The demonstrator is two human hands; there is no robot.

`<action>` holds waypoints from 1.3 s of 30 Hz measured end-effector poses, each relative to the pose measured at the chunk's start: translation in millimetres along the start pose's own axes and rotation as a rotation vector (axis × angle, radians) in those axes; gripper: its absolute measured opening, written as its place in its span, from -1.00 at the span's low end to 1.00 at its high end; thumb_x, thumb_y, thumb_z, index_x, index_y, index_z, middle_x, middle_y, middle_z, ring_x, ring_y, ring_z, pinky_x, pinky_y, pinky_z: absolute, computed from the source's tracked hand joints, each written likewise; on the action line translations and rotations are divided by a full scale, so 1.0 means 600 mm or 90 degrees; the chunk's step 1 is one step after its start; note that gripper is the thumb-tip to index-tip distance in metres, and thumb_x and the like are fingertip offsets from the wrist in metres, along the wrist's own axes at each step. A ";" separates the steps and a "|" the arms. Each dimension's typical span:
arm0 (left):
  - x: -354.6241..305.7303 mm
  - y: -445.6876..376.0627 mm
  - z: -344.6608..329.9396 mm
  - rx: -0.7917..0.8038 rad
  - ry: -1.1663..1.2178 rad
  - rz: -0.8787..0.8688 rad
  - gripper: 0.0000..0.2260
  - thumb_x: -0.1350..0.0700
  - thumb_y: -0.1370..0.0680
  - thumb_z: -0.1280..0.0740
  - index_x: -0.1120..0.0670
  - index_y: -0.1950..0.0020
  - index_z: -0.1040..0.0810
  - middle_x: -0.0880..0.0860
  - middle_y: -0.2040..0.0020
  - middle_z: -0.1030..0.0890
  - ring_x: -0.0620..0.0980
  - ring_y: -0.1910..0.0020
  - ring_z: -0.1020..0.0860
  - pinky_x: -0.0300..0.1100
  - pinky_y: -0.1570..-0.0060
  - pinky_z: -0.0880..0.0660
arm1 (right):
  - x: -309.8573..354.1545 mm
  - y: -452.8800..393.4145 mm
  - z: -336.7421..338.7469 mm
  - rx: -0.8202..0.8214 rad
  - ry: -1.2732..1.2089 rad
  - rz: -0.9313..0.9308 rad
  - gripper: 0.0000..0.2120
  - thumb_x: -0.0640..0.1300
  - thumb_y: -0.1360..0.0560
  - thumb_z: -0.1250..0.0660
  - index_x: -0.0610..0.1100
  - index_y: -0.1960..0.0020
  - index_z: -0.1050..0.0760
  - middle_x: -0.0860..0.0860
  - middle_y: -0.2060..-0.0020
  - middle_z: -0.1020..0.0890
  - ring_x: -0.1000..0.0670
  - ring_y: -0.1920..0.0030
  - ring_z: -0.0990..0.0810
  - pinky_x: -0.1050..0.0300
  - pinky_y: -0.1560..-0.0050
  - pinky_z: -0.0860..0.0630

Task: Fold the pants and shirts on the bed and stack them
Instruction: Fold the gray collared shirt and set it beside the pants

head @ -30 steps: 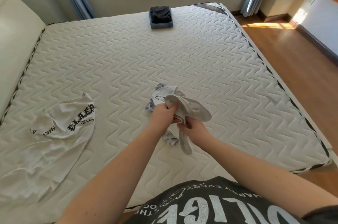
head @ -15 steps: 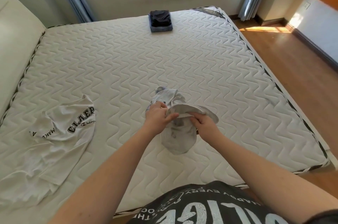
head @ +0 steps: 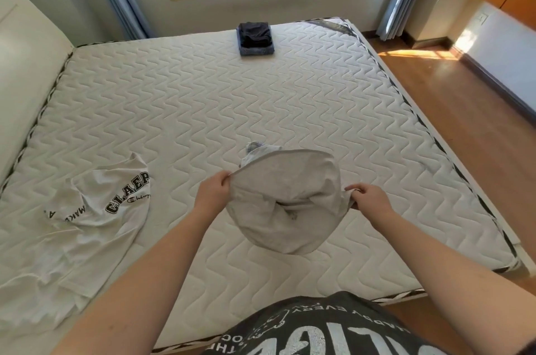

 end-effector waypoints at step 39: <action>-0.344 -0.515 0.642 -0.260 0.491 0.134 -0.73 0.33 -0.65 -0.17 0.18 0.25 -0.41 0.04 0.60 -0.52 -0.15 0.67 -0.49 -0.35 0.62 -0.45 | 0.810 -0.363 0.394 -0.134 -0.471 0.170 -0.80 -0.31 -0.62 -0.21 -0.09 0.02 -0.56 -0.14 -0.09 -0.54 0.03 0.18 -0.56 0.16 0.10 -0.58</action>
Point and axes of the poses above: each hand's wrist, its own y-axis away from the middle knuckle, its own z-axis out of the back of the hand, x = y × z, the point moved 9 cm from there along -y, towards the middle knuckle
